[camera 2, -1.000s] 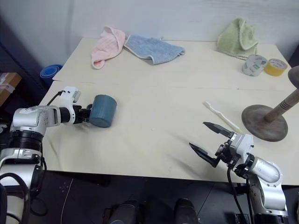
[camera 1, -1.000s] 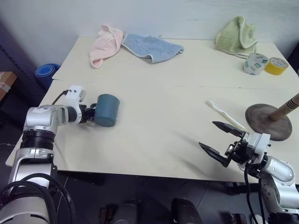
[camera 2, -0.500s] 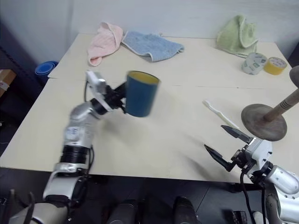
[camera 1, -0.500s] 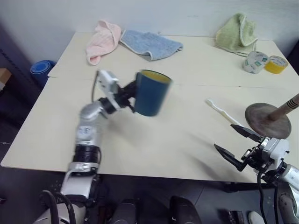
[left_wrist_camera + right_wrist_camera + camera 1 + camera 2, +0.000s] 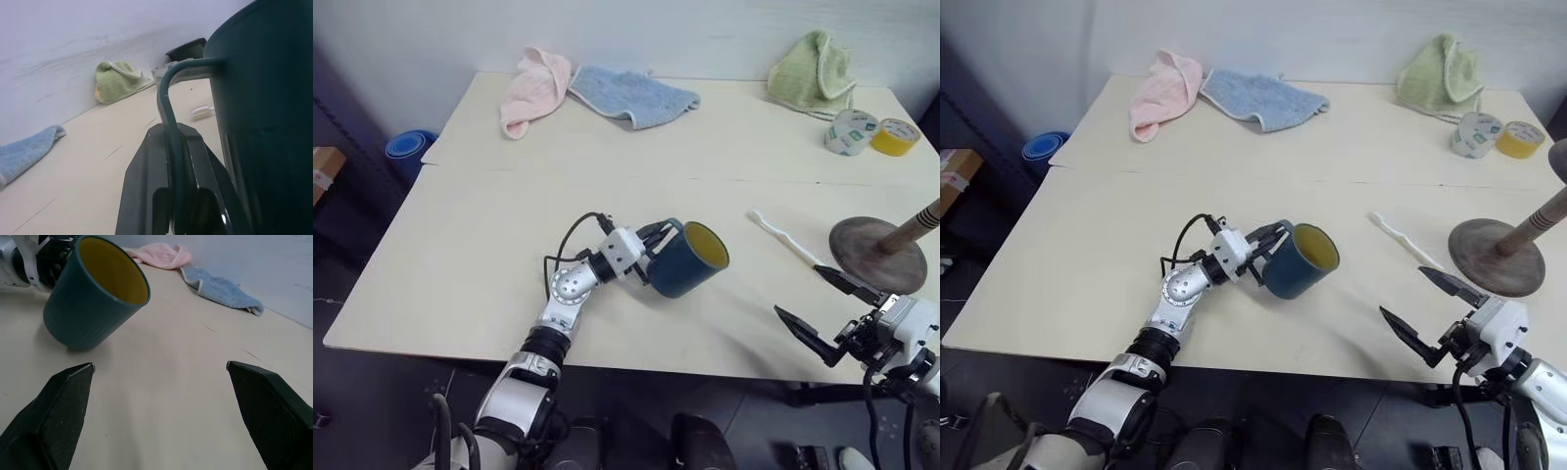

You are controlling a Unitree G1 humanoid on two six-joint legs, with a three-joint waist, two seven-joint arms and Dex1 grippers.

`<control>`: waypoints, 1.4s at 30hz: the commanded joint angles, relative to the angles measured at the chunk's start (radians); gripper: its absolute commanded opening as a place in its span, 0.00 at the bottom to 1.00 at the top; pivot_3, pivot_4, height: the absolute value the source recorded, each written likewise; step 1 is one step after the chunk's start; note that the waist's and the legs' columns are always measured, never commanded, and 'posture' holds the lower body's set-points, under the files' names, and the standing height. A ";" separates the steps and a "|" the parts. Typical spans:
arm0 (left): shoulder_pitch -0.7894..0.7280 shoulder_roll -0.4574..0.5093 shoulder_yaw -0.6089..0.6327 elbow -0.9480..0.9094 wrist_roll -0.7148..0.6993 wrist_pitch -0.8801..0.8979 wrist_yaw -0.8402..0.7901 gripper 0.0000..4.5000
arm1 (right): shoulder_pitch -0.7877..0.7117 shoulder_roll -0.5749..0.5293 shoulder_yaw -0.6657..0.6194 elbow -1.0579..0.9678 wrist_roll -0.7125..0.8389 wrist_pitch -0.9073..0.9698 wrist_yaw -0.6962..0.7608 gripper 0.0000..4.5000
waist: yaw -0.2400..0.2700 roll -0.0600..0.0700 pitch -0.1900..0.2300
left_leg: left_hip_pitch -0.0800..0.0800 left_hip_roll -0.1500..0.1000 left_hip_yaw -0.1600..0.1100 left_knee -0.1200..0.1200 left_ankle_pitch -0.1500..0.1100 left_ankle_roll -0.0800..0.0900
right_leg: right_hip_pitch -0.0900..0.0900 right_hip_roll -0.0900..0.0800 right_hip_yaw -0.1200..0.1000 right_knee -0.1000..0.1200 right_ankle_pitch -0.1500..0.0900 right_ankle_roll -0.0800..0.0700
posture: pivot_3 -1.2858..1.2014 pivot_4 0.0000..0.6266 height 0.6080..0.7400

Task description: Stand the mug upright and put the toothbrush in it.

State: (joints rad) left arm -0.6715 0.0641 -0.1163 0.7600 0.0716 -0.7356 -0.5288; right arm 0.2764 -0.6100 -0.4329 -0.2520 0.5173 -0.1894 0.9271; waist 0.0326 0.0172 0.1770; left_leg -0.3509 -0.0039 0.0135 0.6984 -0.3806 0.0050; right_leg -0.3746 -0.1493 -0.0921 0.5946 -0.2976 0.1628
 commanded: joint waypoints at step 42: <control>0.712 0.718 0.371 -0.997 -0.755 0.916 -0.554 1.00 | -0.305 -0.271 0.033 0.258 -0.029 0.311 0.071 1.00 | -0.042 0.005 -0.005 | 0.017 0.005 0.011 -0.014 -0.001 0.001 | -0.001 0.001 0.015 -0.002 0.001 -0.004 | 0.52 0.24 1.00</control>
State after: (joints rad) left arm 0.0209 0.7858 0.2309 -0.1915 -0.6457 0.1563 -1.0947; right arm 0.0346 -0.8339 -0.4499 0.0073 0.4958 0.0251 1.0052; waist -0.0092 0.0217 0.1724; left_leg -0.3344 0.0017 0.0240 0.6838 -0.3818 0.0052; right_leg -0.3764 -0.1481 -0.0772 0.5937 -0.2968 0.1587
